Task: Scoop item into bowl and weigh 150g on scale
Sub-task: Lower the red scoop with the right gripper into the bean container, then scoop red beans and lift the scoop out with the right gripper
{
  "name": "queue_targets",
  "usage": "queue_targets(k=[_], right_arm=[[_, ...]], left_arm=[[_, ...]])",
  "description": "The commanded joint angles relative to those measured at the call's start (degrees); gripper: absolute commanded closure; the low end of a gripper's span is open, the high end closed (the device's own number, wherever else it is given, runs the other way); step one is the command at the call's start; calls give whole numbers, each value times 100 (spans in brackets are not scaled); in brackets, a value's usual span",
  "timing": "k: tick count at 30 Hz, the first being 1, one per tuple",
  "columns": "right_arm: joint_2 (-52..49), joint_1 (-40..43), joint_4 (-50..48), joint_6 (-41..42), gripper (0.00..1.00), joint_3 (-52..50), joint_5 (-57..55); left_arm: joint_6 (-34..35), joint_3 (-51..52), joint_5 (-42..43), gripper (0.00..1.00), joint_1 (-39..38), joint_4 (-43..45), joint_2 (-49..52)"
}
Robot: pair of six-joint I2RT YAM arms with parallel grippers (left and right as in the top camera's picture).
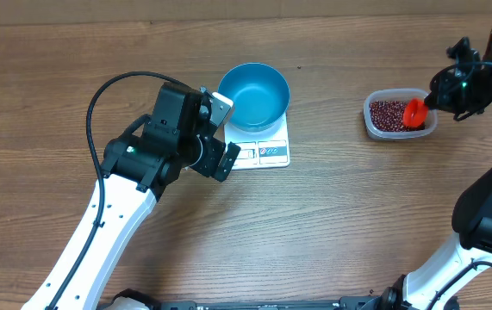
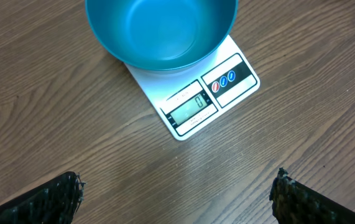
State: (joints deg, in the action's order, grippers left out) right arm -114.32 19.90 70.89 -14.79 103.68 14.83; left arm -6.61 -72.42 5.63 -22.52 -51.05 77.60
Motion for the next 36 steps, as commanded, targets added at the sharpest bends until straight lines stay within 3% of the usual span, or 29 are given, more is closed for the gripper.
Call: queue_targets(k=[1,16,28,36], right_arm=[[-85,-7,-133,-219,96,-275,186],[-94,-7,-538,-164,96,-975,973],[-476,-7,-603,144,96,-988,1001],[-527,2,-546,151,96,-988,1593]], left_arm=[[-107,-7,83,0,-37,9,39],[-109,-7,83,1,-37,9,39],[-109,-7,83,0,-37,9,39],[-109,-7,83,0,-37,9,39]])
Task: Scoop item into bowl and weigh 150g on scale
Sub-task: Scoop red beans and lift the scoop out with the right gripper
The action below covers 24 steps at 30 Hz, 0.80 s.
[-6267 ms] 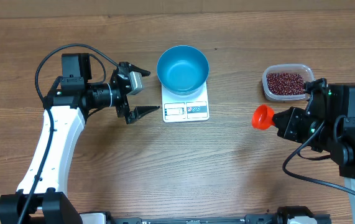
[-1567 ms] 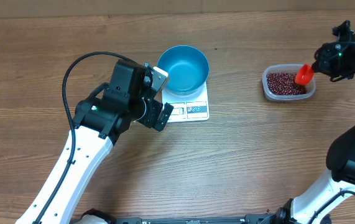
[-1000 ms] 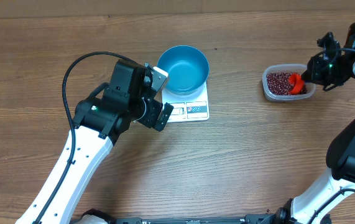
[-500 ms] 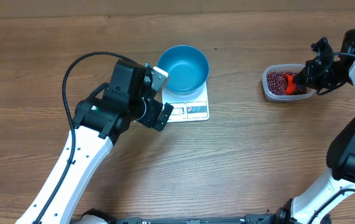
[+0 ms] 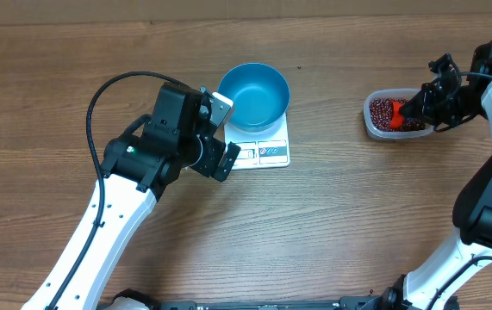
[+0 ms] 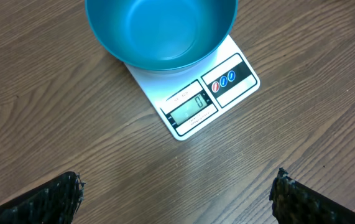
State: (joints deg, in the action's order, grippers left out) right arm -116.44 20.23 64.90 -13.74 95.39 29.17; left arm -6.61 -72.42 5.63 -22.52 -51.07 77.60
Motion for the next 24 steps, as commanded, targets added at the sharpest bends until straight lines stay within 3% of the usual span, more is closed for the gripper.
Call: queue_targets(k=[1,11,24], right_arm=[[-315,-15,79,48,96,-160,210],[-315,376,142,522,96,-157,761],[-315,979,380,400,96,-160,1434]], left_arm=[[-107,-7,83,0,-37,11,39],[-109,-7,83,0,-37,11,39],[-109,-7,83,0,-37,11,39]])
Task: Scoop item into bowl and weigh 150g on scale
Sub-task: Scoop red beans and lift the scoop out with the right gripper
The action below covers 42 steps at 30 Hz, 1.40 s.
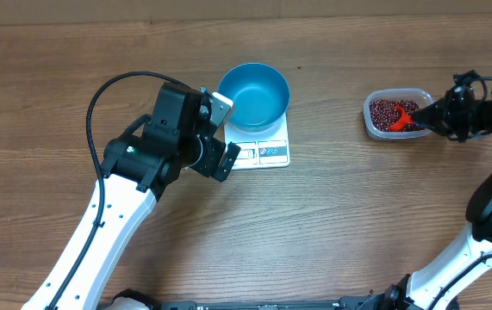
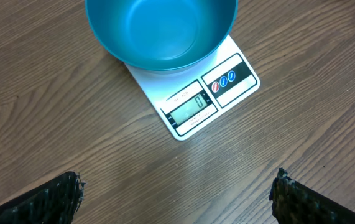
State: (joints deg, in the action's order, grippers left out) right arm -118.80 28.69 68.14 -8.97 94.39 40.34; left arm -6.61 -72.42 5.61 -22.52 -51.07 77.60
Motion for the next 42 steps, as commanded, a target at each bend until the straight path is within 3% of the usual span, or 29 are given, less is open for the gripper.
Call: queue_targets(k=[1,15,30,42], right_arm=[[-79,181,81,-140,96,-59,417],[-79,553,337,-330,96,-20,949],[-79,553,1147,-352,96,780,1040],[-79,551,1534,-1130,96,782,1700]], left_arm=[[-109,-7,85,0,-37,11,39],[-109,-7,85,0,-37,11,39],[-109,-7,83,0,-37,11,39],[-109,-7,85,0,-37,11,39]])
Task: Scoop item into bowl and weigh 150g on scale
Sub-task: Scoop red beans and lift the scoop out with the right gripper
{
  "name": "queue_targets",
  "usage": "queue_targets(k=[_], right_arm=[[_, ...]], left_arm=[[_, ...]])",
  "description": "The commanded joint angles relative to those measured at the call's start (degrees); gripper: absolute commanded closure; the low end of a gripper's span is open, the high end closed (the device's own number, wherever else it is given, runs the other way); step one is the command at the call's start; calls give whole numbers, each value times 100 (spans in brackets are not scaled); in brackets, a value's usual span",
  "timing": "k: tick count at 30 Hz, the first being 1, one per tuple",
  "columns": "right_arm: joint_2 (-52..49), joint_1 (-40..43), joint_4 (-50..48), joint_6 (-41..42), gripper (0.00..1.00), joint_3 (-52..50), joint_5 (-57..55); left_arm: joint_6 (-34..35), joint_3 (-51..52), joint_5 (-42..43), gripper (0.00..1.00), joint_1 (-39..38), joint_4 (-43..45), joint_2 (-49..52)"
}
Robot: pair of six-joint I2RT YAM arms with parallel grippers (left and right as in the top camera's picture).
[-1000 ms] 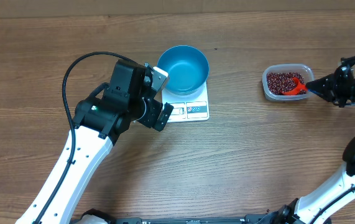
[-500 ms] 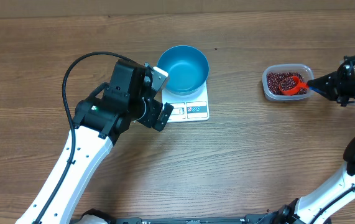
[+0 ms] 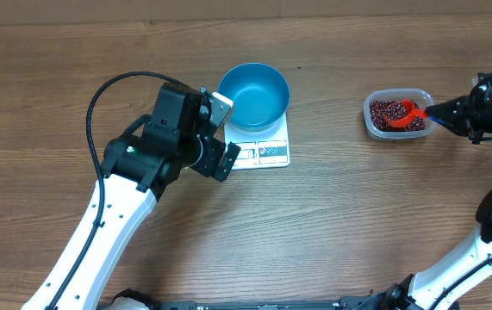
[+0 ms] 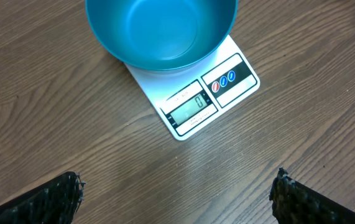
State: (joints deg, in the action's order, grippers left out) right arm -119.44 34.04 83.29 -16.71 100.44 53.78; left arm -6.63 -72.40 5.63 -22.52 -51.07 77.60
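Note:
An empty blue bowl (image 3: 254, 93) stands on the white scale (image 3: 263, 151), whose display (image 4: 189, 107) reads 0. My left gripper (image 4: 177, 202) hovers open over bare wood just left of the scale, with nothing between its fingers. At the right, a clear tub of red beans (image 3: 389, 115) sits on the table. My right gripper (image 3: 451, 111) is shut on the handle of the red scoop (image 3: 411, 109). The scoop's head rests in the tub's right side, and the gripper is outside the tub's right rim.
The wooden table (image 3: 349, 215) stretches around the scale and tub. The left arm's black cable (image 3: 108, 95) loops up to the left of the bowl. The right arm's white base link (image 3: 487, 250) rises at the lower right.
My right gripper has shifted a little to the right, away from the tub, and the scoop's head now lies nearer the tub's right rim. The left arm, bowl and scale are unchanged.
The scoop first stood steep at the tub's right edge in my right gripper. Then the gripper was over the tub with the scoop down in the beans. Later it was right of the tub with the scoop slanted, now further right. The scale still reads 0.

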Motion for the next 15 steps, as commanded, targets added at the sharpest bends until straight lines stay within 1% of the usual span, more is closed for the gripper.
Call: queue_targets(k=[1,4,12,15], right_arm=[[-15,15,44,-424,96,177,361],[-15,15,120,-584,96,177,474],[-15,-44,466,-1235,96,177,1322],[-15,-122,496,-1235,96,177,1515]], left_arm=[[-107,-9,83,1,-37,11,39],[-107,-9,83,0,-37,11,39],[-107,-9,83,0,-37,11,39],[-107,-9,83,0,-37,11,39]])
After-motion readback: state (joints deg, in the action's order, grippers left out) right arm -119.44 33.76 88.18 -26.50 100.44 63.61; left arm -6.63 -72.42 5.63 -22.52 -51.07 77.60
